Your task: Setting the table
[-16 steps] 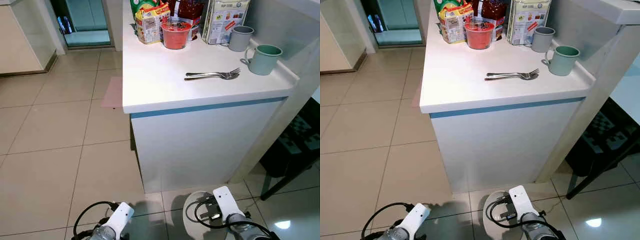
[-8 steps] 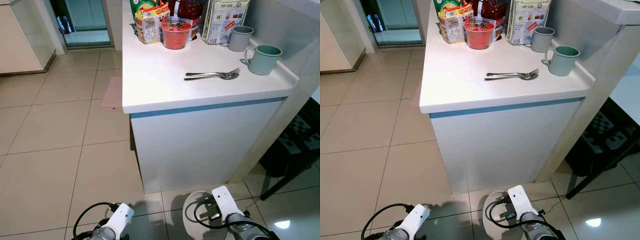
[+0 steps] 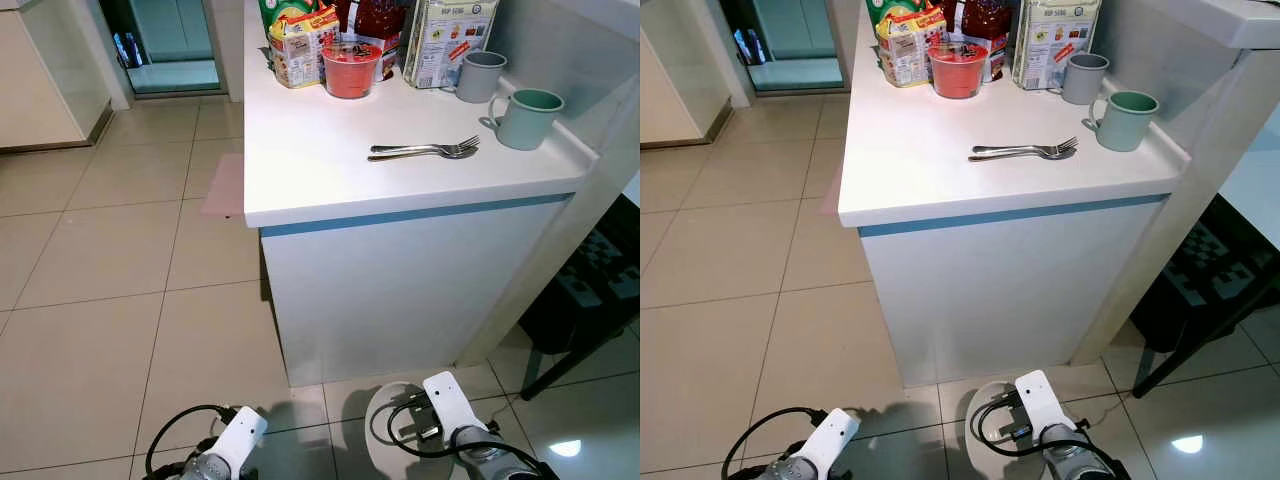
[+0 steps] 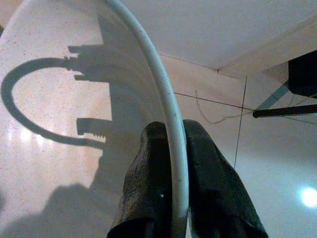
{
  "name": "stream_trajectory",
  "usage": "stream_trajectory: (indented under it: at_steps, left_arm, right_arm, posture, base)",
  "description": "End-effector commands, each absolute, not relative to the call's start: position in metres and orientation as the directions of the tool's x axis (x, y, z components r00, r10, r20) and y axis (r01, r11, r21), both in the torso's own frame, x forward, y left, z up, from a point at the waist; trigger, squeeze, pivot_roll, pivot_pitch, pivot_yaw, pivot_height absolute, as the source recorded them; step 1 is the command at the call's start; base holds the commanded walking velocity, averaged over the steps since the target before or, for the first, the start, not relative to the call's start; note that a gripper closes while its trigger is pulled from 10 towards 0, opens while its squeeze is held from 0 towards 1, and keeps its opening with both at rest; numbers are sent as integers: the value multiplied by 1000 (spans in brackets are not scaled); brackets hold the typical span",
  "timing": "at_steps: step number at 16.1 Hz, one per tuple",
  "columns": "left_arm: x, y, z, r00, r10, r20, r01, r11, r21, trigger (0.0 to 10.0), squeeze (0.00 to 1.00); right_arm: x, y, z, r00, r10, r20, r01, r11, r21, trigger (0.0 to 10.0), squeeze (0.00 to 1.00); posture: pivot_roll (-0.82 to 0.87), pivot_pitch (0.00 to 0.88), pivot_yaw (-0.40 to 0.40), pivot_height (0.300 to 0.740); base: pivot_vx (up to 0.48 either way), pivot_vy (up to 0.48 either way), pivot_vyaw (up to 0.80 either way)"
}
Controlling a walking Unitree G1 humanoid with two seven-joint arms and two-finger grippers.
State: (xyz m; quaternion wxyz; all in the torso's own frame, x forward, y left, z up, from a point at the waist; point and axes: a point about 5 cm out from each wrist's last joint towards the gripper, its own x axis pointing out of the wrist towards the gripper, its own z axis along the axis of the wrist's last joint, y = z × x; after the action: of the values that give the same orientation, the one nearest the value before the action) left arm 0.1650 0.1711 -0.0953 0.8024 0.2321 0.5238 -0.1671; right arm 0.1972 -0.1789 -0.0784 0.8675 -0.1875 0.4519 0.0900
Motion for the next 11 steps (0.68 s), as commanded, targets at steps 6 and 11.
stream_trajectory:
  at_steps: [6,11]
  left_arm:
    - [167,178,-94,413,-10,-911,493,843,215,10000,0]
    - [166,183,-94,414,9,-910,481,847,227,10000,0]
  right_arm:
    - [187,-175,-85,528,-13,-849,-348,909,-230,0,0]
    - [186,-171,-86,527,-6,-850,-341,914,-218,0,0]
  posture:
    - [73,0,28,740]
    - [69,0,34,740]
  base:
    - [0,0,0]
    - [0,0,0]
